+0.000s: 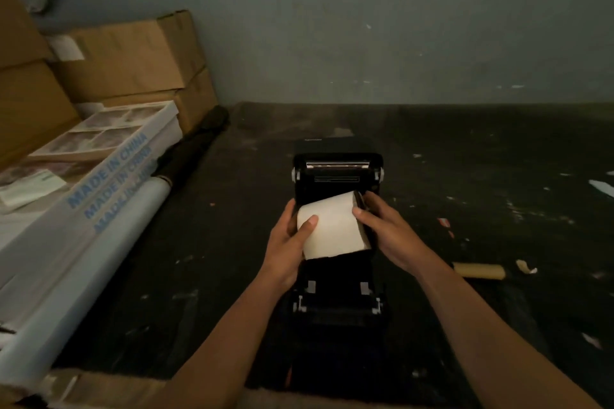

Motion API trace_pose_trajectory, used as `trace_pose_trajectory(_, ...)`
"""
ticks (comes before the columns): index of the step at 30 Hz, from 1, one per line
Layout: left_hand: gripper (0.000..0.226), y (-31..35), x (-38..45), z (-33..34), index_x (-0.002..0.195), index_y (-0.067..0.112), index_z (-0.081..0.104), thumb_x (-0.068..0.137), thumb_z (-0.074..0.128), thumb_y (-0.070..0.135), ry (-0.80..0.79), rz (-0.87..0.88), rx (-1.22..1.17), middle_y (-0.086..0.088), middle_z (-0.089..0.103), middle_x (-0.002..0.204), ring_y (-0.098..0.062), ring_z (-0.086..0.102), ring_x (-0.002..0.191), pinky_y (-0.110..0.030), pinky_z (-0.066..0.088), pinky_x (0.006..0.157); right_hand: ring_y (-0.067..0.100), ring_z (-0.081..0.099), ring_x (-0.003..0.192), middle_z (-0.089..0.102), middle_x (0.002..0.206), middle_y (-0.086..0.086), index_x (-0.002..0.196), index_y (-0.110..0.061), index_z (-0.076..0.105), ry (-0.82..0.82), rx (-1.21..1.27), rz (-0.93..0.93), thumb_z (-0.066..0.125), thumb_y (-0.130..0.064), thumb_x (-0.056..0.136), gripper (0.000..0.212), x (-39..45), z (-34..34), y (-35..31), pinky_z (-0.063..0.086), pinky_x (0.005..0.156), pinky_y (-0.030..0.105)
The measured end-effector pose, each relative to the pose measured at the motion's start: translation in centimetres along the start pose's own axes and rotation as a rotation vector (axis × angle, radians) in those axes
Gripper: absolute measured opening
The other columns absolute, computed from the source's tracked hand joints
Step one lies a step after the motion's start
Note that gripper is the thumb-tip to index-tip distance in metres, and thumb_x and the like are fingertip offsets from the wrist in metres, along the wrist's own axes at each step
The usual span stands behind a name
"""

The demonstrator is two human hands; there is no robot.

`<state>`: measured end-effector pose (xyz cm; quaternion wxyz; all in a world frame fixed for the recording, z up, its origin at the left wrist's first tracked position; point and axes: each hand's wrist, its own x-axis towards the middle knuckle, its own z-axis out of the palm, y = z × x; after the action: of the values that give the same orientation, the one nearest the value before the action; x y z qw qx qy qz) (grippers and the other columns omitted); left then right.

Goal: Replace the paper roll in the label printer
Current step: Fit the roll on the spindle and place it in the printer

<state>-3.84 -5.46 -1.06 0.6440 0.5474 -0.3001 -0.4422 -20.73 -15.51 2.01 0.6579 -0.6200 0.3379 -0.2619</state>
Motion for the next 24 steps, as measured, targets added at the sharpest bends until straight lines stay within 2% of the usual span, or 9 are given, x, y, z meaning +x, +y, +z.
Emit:
trace_pose_trajectory(2,0.043,-0.8,0.5,-0.3,0.094,0.069,0.057,0.075,0.075,0.036,-0.045,0.017,0.012,0.023,0.068,0.106,-0.006,0.065,0.101,-0.026,0.056,0.073,0.019,0.035,0.132,0.031,0.151,0.002,0.148,-0.026,0.019,0.019,-0.046,0.003,0.069,-0.064,0.062,0.106,-0.1,0.2,0.3,0.030,0.110,0.045)
trace_pose_trajectory(3,0.044,-1.2,0.7,-0.4,0.095,0.070,0.056,0.078,0.074,0.034,-0.046,0.019,0.020,0.025,0.068,0.106,-0.004,0.065,0.100,-0.025,0.055,0.073,0.018,0.034,0.134,0.030,0.152,0.002,0.148,-0.027,0.017,0.027,-0.069,0.008,0.066,-0.059,0.071,0.097,0.0,0.3,0.5,0.029,0.110,0.044)
trace_pose_trajectory(5,0.056,-1.7,0.8,-0.5,0.118,0.063,0.049,0.075,0.075,0.039,-0.023,0.005,0.031,0.021,0.066,0.111,-0.005,0.063,0.104,-0.032,0.056,0.081,0.019,0.031,0.135,0.026,0.153,0.002,0.149,-0.028,0.014,0.052,-0.106,0.036,0.060,-0.051,0.081,0.085,0.1,0.3,1.0,0.028,0.111,0.043)
trace_pose_trajectory(7,0.085,-2.1,1.0,-0.5,0.141,0.046,0.031,0.070,0.077,0.044,-0.007,-0.008,0.030,0.015,0.060,0.125,-0.007,0.060,0.111,-0.040,0.052,0.092,0.020,0.030,0.135,0.027,0.152,0.001,0.148,-0.030,0.014,0.079,-0.148,0.068,0.057,-0.049,0.084,0.080,0.3,0.3,1.1,0.028,0.110,0.045)
trace_pose_trajectory(12,0.076,-2.4,1.4,-0.3,0.146,0.035,0.027,0.084,0.070,0.032,-0.066,0.075,0.113,0.006,0.055,0.135,-0.013,0.055,0.120,-0.045,0.048,0.097,0.021,0.040,0.129,0.040,0.146,0.001,0.144,-0.035,0.029,0.172,-0.298,0.074,0.053,-0.053,0.086,0.066,0.6,-0.4,1.3,0.034,0.107,0.048)
trace_pose_trajectory(16,0.077,-2.6,1.7,-0.6,0.148,0.034,0.023,0.086,0.068,0.032,-0.071,0.100,0.160,0.004,0.052,0.139,-0.011,0.053,0.122,-0.044,0.046,0.100,0.022,0.034,0.134,0.033,0.150,0.000,0.144,-0.039,0.024,0.100,-0.455,0.115,0.050,-0.055,0.087,0.064,1.1,-1.2,1.6,0.029,0.109,0.048)
trace_pose_trajectory(18,0.079,-2.7,1.9,-0.8,0.148,0.035,0.020,0.085,0.068,0.032,-0.066,0.093,0.173,0.004,0.050,0.141,-0.010,0.052,0.122,-0.043,0.045,0.101,0.022,0.031,0.135,0.028,0.152,0.000,0.144,-0.038,0.025,0.034,-0.371,0.164,0.053,-0.054,0.085,0.067,1.1,-1.6,1.3,0.029,0.110,0.048)
trace_pose_trajectory(21,0.080,-2.5,2.2,-0.9,0.149,0.034,0.020,0.085,0.068,0.030,-0.054,0.102,0.198,0.005,0.050,0.140,-0.011,0.051,0.123,-0.045,0.044,0.103,0.021,0.029,0.137,0.024,0.153,0.000,0.141,-0.034,0.034,-0.054,-0.044,0.217,0.065,-0.051,0.076,0.074,1.1,-2.3,0.7,0.028,0.111,0.045)
trace_pose_trajectory(24,0.081,-2.7,2.4,-0.7,0.148,0.035,0.021,0.084,0.070,0.031,-0.042,0.110,0.232,0.006,0.051,0.140,-0.012,0.050,0.125,-0.047,0.042,0.104,0.019,0.037,0.130,0.036,0.147,0.004,0.142,-0.028,0.034,-0.036,-0.053,0.175,0.064,-0.034,0.084,0.065,1.6,-2.2,0.9,0.032,0.109,0.042)
